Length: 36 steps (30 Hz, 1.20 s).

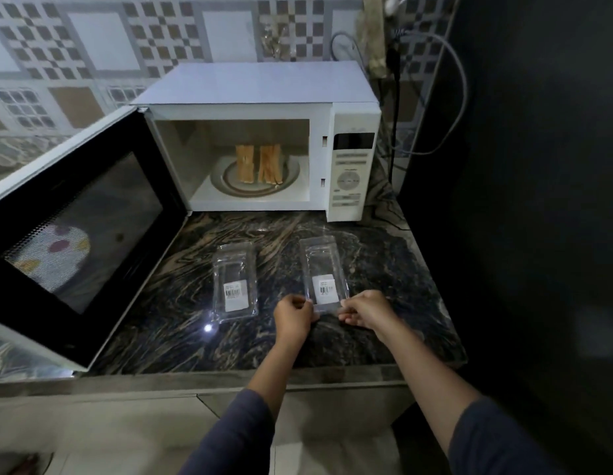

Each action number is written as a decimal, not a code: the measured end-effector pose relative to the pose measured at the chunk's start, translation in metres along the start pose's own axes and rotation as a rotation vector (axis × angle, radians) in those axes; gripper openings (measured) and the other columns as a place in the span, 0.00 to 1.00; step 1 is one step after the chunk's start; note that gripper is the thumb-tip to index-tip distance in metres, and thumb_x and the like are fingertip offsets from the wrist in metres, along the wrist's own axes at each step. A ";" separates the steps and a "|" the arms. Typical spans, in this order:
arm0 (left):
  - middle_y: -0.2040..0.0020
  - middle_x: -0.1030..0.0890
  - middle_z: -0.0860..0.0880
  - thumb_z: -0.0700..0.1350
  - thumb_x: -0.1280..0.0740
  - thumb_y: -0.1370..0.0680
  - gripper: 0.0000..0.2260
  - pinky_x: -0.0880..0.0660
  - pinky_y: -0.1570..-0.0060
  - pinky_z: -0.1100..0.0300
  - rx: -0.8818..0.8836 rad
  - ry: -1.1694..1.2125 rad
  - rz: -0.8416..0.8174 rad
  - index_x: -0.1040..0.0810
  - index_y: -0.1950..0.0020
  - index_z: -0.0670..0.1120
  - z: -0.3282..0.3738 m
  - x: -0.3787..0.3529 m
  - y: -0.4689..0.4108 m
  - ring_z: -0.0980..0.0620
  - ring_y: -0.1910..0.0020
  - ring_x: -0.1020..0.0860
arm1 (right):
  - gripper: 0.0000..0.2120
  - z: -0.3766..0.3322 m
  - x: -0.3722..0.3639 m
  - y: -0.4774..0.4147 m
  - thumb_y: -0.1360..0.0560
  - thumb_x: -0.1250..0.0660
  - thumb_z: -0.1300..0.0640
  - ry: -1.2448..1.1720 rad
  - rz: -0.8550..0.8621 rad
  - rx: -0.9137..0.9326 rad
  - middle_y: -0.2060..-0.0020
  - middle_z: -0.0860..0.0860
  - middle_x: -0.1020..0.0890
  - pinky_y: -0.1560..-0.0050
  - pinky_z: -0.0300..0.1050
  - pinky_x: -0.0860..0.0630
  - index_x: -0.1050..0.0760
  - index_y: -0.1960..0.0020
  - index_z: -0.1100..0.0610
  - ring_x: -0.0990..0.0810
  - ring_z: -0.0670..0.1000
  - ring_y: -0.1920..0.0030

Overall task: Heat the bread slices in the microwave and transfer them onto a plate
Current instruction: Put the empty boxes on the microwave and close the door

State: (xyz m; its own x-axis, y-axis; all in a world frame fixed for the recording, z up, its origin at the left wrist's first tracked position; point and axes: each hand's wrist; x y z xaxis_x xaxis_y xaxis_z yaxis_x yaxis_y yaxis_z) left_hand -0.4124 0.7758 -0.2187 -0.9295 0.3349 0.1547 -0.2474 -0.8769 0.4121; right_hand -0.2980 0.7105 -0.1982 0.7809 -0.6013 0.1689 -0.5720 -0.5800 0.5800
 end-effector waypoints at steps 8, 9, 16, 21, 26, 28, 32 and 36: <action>0.67 0.21 0.44 0.37 0.33 0.25 0.09 0.20 0.55 0.43 -0.025 -0.080 0.046 0.25 0.65 0.45 -0.004 0.002 -0.003 0.42 0.63 0.18 | 0.10 0.002 -0.001 -0.002 0.26 0.37 0.70 0.024 0.000 -0.014 0.69 0.59 0.20 0.74 0.34 0.26 0.29 0.65 0.63 0.23 0.47 0.75; 0.65 0.21 0.44 0.38 0.33 0.25 0.07 0.19 0.55 0.45 -0.034 -0.101 0.048 0.25 0.63 0.44 -0.001 0.002 0.000 0.43 0.62 0.18 | 0.09 0.001 -0.001 -0.003 0.26 0.37 0.70 0.025 0.003 -0.013 0.69 0.59 0.20 0.74 0.34 0.26 0.30 0.65 0.63 0.23 0.48 0.74; 0.49 0.21 0.40 0.39 0.36 0.24 0.09 0.32 0.53 0.62 -0.331 -0.382 0.107 0.23 0.46 0.37 0.008 0.016 0.020 0.46 0.50 0.23 | 0.07 0.001 -0.002 -0.001 0.27 0.34 0.60 0.404 0.152 0.211 0.68 0.53 0.20 0.66 0.41 0.27 0.28 0.64 0.58 0.21 0.52 0.66; 0.37 0.30 0.44 0.42 0.37 0.22 0.17 0.38 0.39 0.66 -0.584 -0.365 0.349 0.31 0.34 0.40 0.021 0.045 0.025 0.49 0.37 0.32 | 0.19 -0.010 -0.008 0.004 0.25 0.34 0.52 0.446 0.301 0.465 0.39 0.56 0.26 0.43 0.46 0.29 0.30 0.37 0.59 0.26 0.56 0.40; 0.23 0.48 0.44 0.55 0.32 0.27 0.40 0.48 0.28 0.55 -0.454 -0.402 0.461 0.49 0.24 0.42 0.018 0.085 0.001 0.47 0.24 0.50 | 0.42 -0.017 -0.029 0.014 0.28 0.32 0.45 0.458 0.159 0.478 0.25 0.56 0.45 0.28 0.50 0.43 0.50 0.24 0.58 0.45 0.56 0.25; 0.23 0.51 0.43 0.58 0.29 0.30 0.47 0.52 0.27 0.56 -0.393 -0.425 0.432 0.53 0.24 0.40 0.016 0.093 -0.009 0.47 0.24 0.53 | 0.47 -0.015 -0.039 0.011 0.30 0.30 0.43 0.466 0.159 0.451 0.24 0.56 0.50 0.27 0.50 0.45 0.54 0.24 0.59 0.49 0.56 0.24; 0.23 0.47 0.41 0.58 0.25 0.36 0.52 0.45 0.26 0.51 -0.294 -0.378 0.342 0.52 0.25 0.39 0.013 0.098 -0.028 0.43 0.24 0.47 | 0.52 -0.011 -0.053 0.002 0.33 0.27 0.42 0.493 0.241 0.421 0.24 0.57 0.50 0.28 0.53 0.43 0.56 0.24 0.59 0.49 0.56 0.24; 0.33 0.29 0.42 0.52 0.22 0.38 0.42 0.28 0.38 0.45 -0.294 -0.318 0.336 0.37 0.31 0.42 0.009 0.100 -0.037 0.42 0.36 0.28 | 0.45 -0.009 -0.062 0.003 0.32 0.28 0.44 0.488 0.326 0.408 0.27 0.57 0.40 0.33 0.53 0.33 0.48 0.26 0.59 0.36 0.58 0.29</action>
State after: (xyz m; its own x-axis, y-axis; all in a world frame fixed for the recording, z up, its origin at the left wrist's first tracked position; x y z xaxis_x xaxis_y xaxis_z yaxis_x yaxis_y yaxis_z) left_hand -0.4942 0.8447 -0.2105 -0.8533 0.0676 0.5170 -0.0595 -0.9977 0.0323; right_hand -0.3459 0.7515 -0.1998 0.5230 -0.5199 0.6754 -0.7690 -0.6295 0.1110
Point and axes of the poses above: each hand's wrist, its own y-axis away from the middle knuckle, its own x-axis out of the back of the hand, z = x × y
